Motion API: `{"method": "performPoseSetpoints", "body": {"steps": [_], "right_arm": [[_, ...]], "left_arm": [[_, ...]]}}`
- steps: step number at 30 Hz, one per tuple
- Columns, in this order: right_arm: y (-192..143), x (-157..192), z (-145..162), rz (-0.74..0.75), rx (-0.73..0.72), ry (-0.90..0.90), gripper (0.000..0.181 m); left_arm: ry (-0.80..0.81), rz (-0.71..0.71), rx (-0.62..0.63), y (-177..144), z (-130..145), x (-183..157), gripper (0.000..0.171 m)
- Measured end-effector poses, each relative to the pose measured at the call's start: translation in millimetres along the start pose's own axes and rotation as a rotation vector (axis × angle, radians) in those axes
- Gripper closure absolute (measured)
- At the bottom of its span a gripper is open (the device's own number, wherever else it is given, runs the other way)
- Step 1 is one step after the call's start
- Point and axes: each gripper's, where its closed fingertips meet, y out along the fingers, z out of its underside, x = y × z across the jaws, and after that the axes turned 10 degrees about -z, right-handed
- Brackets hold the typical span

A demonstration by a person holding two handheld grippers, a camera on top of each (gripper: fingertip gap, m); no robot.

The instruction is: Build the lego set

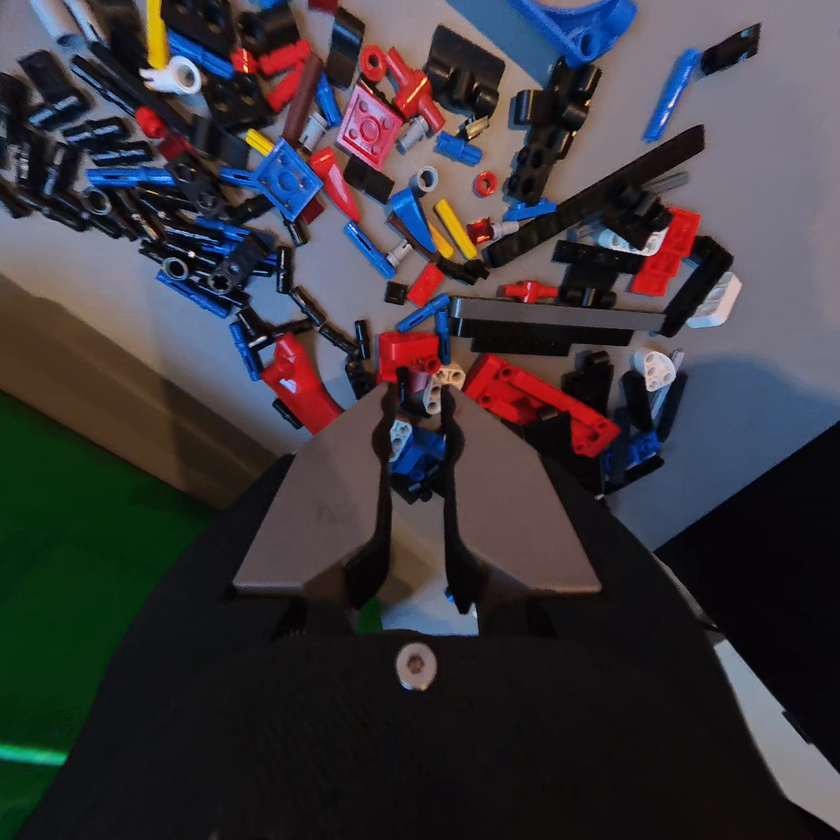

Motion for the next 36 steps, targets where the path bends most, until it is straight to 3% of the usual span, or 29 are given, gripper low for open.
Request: {"method": "performPoseSetpoints", "body": {"steps": [4, 9, 13, 16, 19, 20, 23, 26, 28, 31, 36], "right_arm": [[1, 1, 0, -0.003, 0.004, -0.005, 0.173], [-1, 1, -1, -0.001, -0.004, -0.004, 0.173], [-2, 0, -1, 0.002, -0.008, -0.005, 0.173], [-3, 1, -2, 0.000, -0.010, -0.009, 0.173], [-4, 1, -3, 0.001, -0.018, -0.008, 0.173], [-3, 1, -4, -0.002, -0.019, -0.005, 0.173], [-1, 3, -2, -0.012, -0.012, -0.002, 0.173], [1, 6, -1, -0.017, -0.003, -0.014, 0.173], [2, 6, -1, -0.012, 0.005, -0.024, 0.173], [-1, 3, -5, 0.010, -0.012, -0.035, 0.173], [-17, -8, -17, 0.078, -0.068, -0.042, 0.172]], "left_arm": [[0.020, -0.021, -0.057, -1, -15, 1, 0.169], [0.005, -0.055, -0.171, -28, -35, 7, 0.167], [-0.004, -0.082, -0.200, -44, -27, 7, 0.165], [-0.030, -0.185, -0.249, -58, -14, 3, 0.165], [-0.020, -0.164, -0.370, -71, -5, -30, 0.171], [-0.030, -0.140, -0.376, -70, 0, -40, 0.168], [-0.061, -0.075, -0.327, -55, 21, -62, 0.137], [-0.072, -0.052, -0.300, -36, 30, -70, 0.135], [-0.074, -0.027, -0.337, -32, 17, -76, 0.137], [-0.011, 0.054, -0.491, -37, -33, -94, 0.143], [0.271, 0.024, -0.479, -21, -89, -110, 0.149]]}}
